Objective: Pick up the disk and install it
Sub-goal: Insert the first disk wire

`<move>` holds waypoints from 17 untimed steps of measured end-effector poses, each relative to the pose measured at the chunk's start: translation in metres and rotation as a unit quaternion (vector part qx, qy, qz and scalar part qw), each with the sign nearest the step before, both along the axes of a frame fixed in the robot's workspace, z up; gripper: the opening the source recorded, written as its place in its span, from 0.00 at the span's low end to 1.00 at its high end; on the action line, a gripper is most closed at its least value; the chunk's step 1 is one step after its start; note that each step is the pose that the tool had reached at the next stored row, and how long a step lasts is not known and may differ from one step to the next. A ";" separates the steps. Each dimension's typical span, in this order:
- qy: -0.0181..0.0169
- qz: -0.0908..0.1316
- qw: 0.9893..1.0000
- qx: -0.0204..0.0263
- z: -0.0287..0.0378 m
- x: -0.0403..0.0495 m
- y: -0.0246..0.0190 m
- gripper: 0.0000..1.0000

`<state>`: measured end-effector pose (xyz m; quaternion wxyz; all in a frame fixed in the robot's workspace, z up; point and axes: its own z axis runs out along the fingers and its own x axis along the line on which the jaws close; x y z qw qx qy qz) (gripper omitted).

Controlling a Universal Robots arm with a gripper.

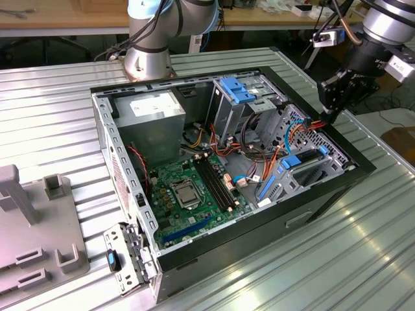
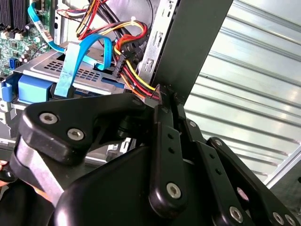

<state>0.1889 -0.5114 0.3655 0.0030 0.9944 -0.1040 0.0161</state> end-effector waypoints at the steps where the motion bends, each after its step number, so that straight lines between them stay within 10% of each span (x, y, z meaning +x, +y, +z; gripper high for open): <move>1: 0.000 0.000 1.000 0.000 0.0000 0.0000 0.0000 0.17; 11: 0.000 -0.023 1.000 0.000 0.0082 -0.0001 0.0000 0.17; 17: 0.001 -0.085 0.996 0.000 0.0081 0.0000 0.0000 0.17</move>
